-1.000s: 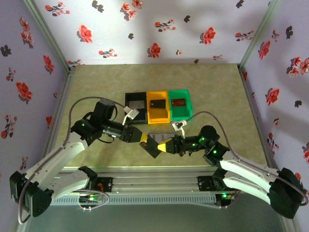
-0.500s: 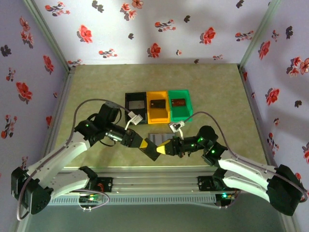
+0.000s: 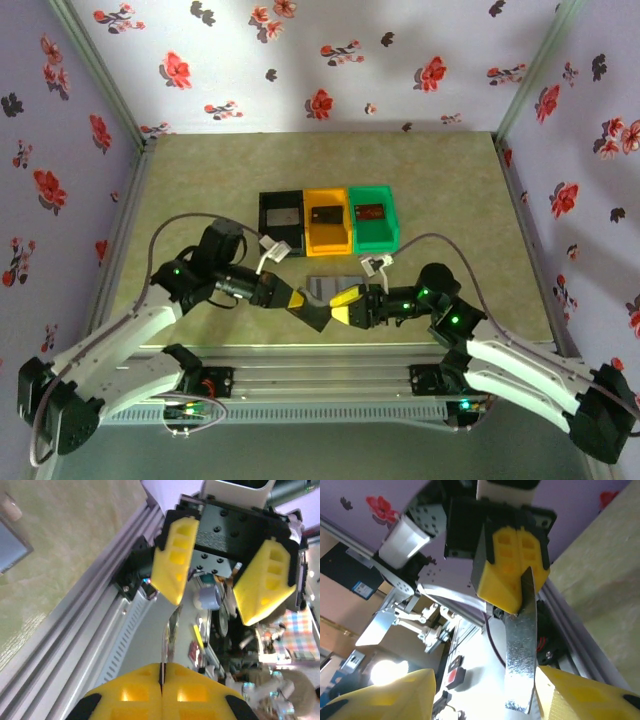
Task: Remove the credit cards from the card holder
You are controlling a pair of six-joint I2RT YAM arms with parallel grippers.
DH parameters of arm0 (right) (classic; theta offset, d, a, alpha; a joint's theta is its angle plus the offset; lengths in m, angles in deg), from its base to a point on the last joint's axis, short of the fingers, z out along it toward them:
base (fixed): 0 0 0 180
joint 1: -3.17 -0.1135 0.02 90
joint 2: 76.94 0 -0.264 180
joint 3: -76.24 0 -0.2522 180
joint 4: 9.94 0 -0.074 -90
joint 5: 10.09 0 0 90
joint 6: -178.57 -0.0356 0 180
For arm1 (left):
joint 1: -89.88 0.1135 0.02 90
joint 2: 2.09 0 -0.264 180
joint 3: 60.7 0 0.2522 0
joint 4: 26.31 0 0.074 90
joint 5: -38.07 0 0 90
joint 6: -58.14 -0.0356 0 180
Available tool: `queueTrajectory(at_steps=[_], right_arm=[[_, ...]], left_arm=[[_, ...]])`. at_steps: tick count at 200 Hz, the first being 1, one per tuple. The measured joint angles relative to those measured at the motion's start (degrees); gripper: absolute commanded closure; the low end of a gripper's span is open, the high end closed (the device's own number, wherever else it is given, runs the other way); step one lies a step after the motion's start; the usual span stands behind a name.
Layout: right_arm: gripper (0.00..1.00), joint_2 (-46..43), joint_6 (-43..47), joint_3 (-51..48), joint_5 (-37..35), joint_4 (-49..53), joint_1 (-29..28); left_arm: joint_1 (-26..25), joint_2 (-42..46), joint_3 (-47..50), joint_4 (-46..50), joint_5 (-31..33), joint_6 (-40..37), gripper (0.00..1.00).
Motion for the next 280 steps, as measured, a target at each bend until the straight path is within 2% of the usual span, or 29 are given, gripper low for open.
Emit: queueTrajectory(at_steps=[48,84,119,168,187,226,251,267,280], right_arm=[[0.42,1.7,-1.8,-4.0,-4.7,-6.1,0.0],[0.43,4.3,-2.3,-4.1,-6.4,-8.9,0.0],[0.44,3.0,-1.3,-3.8,-7.1,-7.1,0.2],[0.44,-6.8,2.1,-3.4,-8.8,3.5,1.5],[0.45,-5.4,1.7,-3.5,-9.0,2.7,1.5],[0.48,3.2,-1.8,-4.5,-9.3,-5.8,1.6],[0.55,6.6,-3.5,-4.5,-9.8,-11.0,1.6],[0.67,7.4,-4.5,-4.5,-10.1,-13.4,1.6],[0.72,7.6,-5.0,-4.5,-10.2,-14.9,1.6]], left_arm=[[-0.6,3.7,9.2,-19.4,8.3,15.7,1.0],[-2.9,4.5,11.8,-27.7,12.2,21.2,1.0],[-3.5,6.8,12.9,-29.6,14.9,22.9,1.0],[-3.5,9.8,13.2,-29.9,16.4,23.1,1.0],[-3.5,9.8,13.3,-30.6,16.4,23.4,1.0],[-4.3,9.8,13.4,-31.8,16.8,24.4,1.0],[-5.1,9.8,13.4,-32.5,16.8,24.7,1.0],[-5.6,9.8,13.4,-33.1,17.0,24.8,1.0],[-5.7,9.8,13.4,-33.3,17.4,24.8,1.0]])
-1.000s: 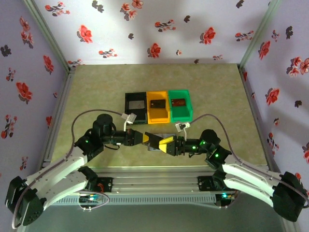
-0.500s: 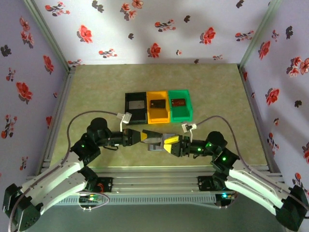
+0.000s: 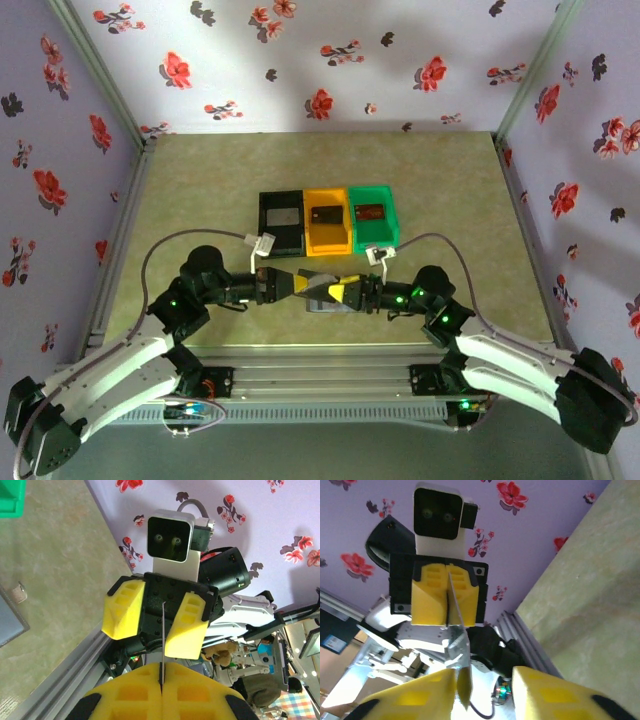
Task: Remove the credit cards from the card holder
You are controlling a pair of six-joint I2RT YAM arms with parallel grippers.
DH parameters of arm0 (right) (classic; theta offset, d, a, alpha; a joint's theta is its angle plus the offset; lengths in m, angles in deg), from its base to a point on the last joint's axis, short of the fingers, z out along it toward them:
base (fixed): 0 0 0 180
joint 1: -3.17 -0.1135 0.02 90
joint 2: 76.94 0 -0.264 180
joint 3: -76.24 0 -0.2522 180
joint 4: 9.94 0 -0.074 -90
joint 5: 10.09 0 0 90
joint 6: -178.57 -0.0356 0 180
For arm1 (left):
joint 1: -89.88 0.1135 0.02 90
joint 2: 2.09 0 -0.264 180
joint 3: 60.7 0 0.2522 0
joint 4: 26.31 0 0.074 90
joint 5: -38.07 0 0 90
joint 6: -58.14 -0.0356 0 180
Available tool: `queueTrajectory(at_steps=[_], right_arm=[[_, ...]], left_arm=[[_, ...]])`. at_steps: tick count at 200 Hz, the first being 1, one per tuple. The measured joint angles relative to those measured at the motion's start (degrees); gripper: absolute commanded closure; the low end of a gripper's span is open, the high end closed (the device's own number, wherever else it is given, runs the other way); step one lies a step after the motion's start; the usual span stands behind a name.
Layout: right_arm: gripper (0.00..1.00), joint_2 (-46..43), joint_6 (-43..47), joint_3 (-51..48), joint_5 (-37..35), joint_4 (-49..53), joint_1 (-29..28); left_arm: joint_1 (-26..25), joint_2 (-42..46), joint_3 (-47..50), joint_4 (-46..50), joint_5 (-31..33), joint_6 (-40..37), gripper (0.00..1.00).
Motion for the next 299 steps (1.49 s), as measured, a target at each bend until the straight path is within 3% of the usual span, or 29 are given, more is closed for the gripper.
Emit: queueTrajectory(at_steps=[61,128,161,195,223,252,299], right_arm=[[0.72,0.4,-0.5,0.0,0.0,-1.5,-1.1],[1.0,0.5,-1.3,0.0,0.0,-2.0,-2.3],[1.0,-0.2,-1.0,0.0,-0.1,-1.6,-2.3],[1.0,-1.8,0.1,0.0,-0.8,0.2,-1.7],[1.0,-4.0,1.7,1.3,-0.9,5.6,0.6],[1.0,-5.1,5.0,5.5,-0.8,15.0,3.1],[1.0,-1.9,12.0,17.4,-0.9,34.2,8.7]], left_arm=[[-0.2,0.0,0.1,0.0,1.5,0.0,1.0],[-0.2,0.0,0.1,0.2,3.0,-0.1,1.0],[-0.3,0.0,0.1,0.8,3.5,-0.9,0.54],[0.6,0.0,-2.7,7.7,3.8,-4.4,0.22],[5.3,0.0,-12.8,20.6,4.4,-12.2,0.01],[12.0,1.2,-23.4,32.2,9.4,-19.8,0.0],[16.3,1.9,-29.7,47.6,27.5,-27.6,0.0]])
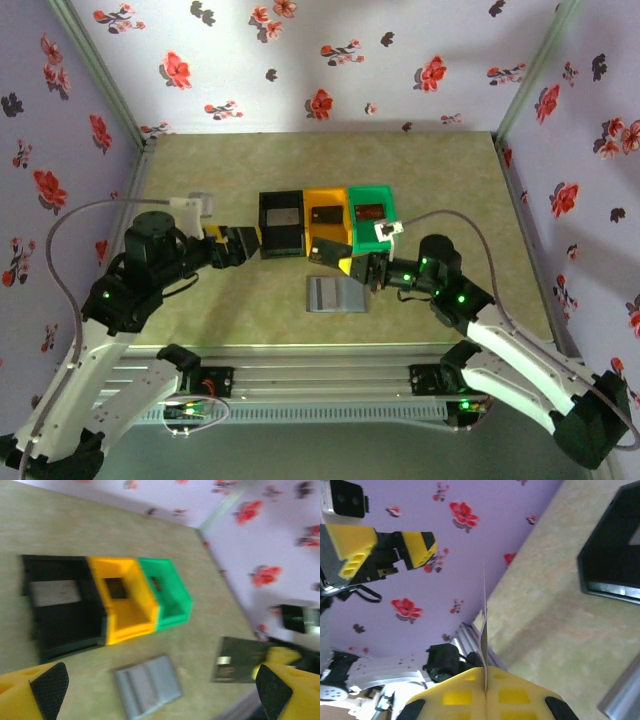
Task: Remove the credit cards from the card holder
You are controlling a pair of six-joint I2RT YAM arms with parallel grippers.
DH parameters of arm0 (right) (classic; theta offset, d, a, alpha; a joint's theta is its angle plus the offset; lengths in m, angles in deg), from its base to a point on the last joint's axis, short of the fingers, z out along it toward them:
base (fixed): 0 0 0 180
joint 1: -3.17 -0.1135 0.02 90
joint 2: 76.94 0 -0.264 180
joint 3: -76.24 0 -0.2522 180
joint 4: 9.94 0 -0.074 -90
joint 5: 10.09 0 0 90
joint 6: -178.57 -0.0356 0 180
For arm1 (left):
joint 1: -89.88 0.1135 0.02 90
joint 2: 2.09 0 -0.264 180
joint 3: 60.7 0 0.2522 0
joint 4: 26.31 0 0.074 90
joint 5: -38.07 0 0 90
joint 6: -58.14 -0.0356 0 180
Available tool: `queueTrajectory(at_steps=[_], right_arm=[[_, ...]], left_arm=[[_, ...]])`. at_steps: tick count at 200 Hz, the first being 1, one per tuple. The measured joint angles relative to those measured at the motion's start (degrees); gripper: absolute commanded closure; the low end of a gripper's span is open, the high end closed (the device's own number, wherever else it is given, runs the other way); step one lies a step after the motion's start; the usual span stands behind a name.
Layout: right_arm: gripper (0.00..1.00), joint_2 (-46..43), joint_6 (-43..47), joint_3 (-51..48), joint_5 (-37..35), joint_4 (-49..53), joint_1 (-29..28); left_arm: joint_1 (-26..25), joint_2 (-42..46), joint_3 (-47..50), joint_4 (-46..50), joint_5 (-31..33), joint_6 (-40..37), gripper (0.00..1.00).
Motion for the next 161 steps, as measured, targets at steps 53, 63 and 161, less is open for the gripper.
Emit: queueTrajectory(at_steps=[53,63,161], right_arm=[[1.0,11.0,8.9,17.9,-2.2,20.8,5.0],[1.0,13.7,10.4,21.0,-2.7,23.9,5.7],[1.0,30.4,18.3,37.7,-8.4,39.9,8.0]], left_arm=[[0.7,0.8,3.2,3.9,11.3,-4.5,0.0],[0.7,1.3,4.7,3.8,12.9,-4.8,0.0],[0.8,3.3,11.8,2.7,18.0,-5.8,0.0]])
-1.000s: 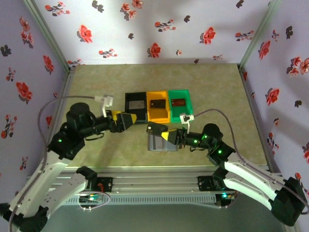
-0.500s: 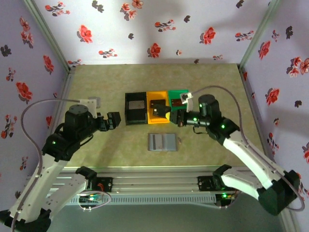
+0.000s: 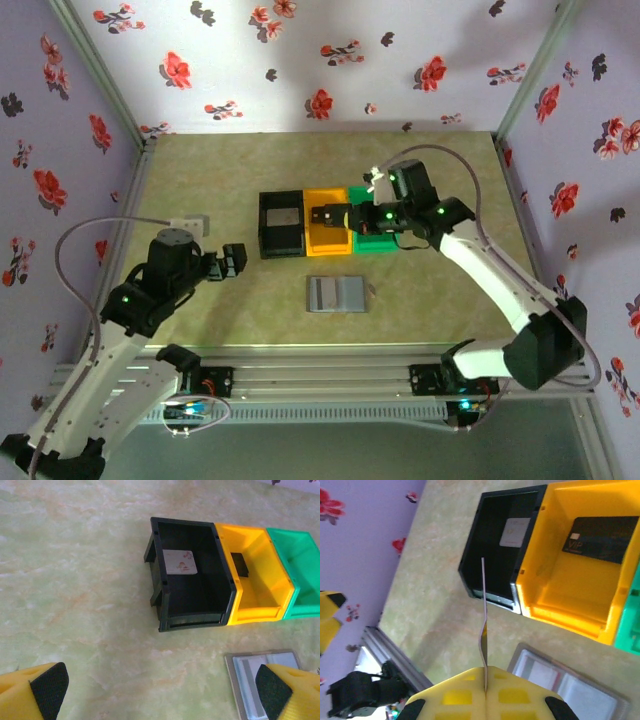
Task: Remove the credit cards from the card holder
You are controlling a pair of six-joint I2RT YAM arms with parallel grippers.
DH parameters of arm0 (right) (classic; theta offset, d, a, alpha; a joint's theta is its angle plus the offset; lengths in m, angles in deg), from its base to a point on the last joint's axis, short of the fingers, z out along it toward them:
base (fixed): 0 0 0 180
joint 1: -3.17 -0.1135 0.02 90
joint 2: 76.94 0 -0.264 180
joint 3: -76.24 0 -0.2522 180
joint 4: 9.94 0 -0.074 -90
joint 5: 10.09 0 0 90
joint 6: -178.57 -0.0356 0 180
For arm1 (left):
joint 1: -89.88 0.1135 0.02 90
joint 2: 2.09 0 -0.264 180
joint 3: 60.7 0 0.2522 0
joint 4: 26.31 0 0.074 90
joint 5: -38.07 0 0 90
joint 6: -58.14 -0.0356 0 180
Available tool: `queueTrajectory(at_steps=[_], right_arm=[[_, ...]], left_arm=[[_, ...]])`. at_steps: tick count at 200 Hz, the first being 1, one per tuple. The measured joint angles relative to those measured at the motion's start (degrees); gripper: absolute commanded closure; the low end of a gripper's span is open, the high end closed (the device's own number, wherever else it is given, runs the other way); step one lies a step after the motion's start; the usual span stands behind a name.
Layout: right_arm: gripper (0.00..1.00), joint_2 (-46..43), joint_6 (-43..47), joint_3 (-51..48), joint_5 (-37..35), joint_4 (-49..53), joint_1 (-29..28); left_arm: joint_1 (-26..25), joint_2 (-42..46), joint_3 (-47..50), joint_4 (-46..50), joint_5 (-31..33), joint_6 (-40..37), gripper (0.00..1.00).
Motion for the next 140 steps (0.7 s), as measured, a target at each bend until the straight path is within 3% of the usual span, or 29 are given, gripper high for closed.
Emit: queueTrajectory(at_steps=[140], right_arm=[[1.0,27.6,2.5,17.6,-4.1,4.4,0.7]], left_arm=[[0.0,0.1,1.2,-0.6,2.7,-1.4,0.0]])
